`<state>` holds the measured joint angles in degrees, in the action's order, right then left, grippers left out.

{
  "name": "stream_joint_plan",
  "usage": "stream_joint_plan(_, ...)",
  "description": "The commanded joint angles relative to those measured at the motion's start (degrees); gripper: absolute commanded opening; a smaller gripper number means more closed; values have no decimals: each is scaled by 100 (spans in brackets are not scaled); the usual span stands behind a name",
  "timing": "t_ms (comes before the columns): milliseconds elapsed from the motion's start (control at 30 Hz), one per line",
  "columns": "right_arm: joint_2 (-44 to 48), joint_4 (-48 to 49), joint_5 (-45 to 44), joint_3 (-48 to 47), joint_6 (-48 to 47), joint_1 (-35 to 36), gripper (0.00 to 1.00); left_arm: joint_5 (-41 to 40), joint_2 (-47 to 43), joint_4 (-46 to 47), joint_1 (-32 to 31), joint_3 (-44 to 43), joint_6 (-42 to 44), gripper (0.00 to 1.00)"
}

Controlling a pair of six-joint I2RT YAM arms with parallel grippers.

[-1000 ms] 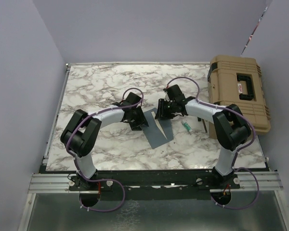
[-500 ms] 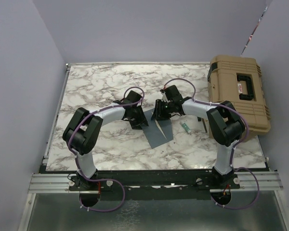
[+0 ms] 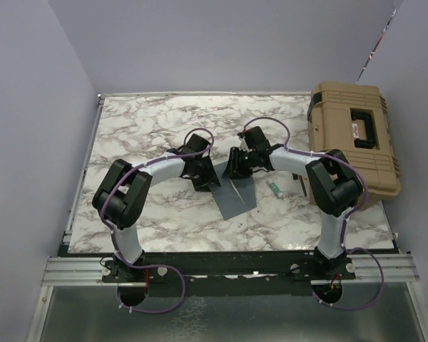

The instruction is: Place the letter into the envelope and seal it

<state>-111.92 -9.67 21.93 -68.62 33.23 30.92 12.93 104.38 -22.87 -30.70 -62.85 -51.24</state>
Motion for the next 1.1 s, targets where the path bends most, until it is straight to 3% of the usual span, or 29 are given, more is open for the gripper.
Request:
stream_joint_plan(0, 447, -368, -457, 33, 7, 36, 44, -817, 298, -305, 99, 519, 286, 53)
stream_joint_plan(233, 769, -839, -555, 389, -39, 35, 47, -527, 21, -270, 97, 888, 138, 57)
stream_joint_plan(633, 839, -442, 160, 1082, 30, 79, 48, 57, 65, 73, -56, 1195, -70, 42)
stream_joint_plan(900, 681, -156, 554, 1199, 163, 142, 48, 278, 91, 377, -120, 1269, -325, 39)
stream_joint_plan(1067, 880, -294, 169, 1161, 251, 143, 47, 90, -10, 379, -116, 1284, -341, 39)
